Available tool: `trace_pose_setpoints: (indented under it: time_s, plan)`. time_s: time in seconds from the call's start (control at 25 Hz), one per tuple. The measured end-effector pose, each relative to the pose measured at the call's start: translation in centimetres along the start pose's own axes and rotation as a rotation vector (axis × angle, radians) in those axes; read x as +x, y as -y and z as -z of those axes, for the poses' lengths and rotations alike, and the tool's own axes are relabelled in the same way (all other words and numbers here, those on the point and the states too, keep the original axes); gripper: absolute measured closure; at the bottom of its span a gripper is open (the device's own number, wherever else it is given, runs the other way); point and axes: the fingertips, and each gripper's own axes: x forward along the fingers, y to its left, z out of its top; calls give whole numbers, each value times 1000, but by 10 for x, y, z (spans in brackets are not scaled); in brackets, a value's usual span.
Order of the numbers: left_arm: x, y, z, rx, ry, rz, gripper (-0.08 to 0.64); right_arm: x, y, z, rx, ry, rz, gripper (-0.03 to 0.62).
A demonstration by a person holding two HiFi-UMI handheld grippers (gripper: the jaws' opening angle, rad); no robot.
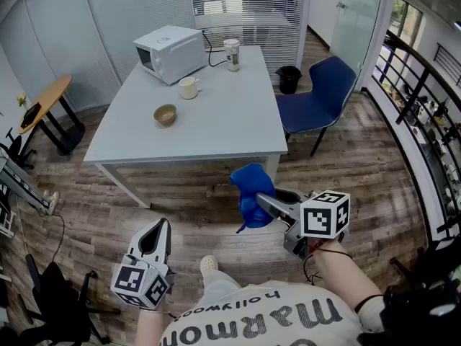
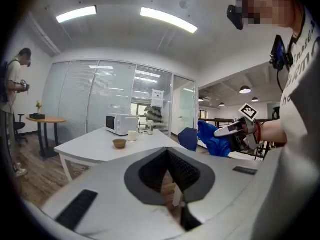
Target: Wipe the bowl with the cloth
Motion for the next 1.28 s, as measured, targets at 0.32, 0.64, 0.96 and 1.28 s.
trace_pose_setpoints:
  time_s: [0.32, 0.64, 0.96, 1.28]
  plan:
    - [-5, -13, -6, -25, 52, -13, 554, 10, -4, 2, 5, -9, 1, 491]
    - [5, -25, -42, 24, 259, 142, 555, 46, -9, -9, 43, 1, -40, 491]
    - [72, -115, -41, 33, 191, 68, 555, 144, -4, -41, 13, -24, -36, 491]
    - [142, -215, -69, 51, 147, 149, 557, 261, 4, -102, 40, 9, -1, 491]
